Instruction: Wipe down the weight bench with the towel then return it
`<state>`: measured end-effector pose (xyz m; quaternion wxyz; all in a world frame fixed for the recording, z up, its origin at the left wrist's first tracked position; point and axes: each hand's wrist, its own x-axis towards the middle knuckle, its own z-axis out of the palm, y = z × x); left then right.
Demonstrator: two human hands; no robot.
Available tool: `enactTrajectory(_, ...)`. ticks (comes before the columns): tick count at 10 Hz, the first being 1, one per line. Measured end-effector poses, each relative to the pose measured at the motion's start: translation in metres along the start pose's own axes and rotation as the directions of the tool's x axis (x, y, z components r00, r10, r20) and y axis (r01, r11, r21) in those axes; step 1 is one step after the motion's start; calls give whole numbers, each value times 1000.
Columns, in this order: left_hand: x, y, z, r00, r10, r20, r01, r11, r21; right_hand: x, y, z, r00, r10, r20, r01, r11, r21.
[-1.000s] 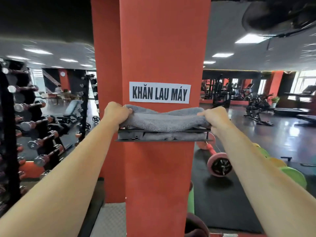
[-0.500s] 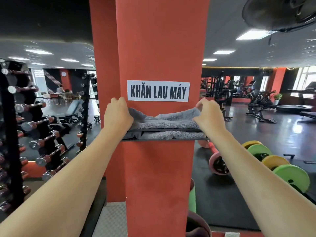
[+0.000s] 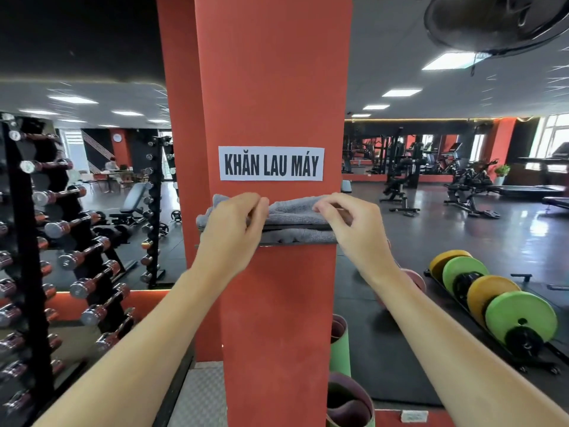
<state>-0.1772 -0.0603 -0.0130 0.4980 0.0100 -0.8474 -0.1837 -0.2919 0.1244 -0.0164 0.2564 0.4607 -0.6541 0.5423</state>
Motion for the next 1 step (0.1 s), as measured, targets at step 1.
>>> enactTrajectory(1,-40,22,15,980,-79,183,121,966,-228,-40,-4,-6,992,124,9,-123,971,205)
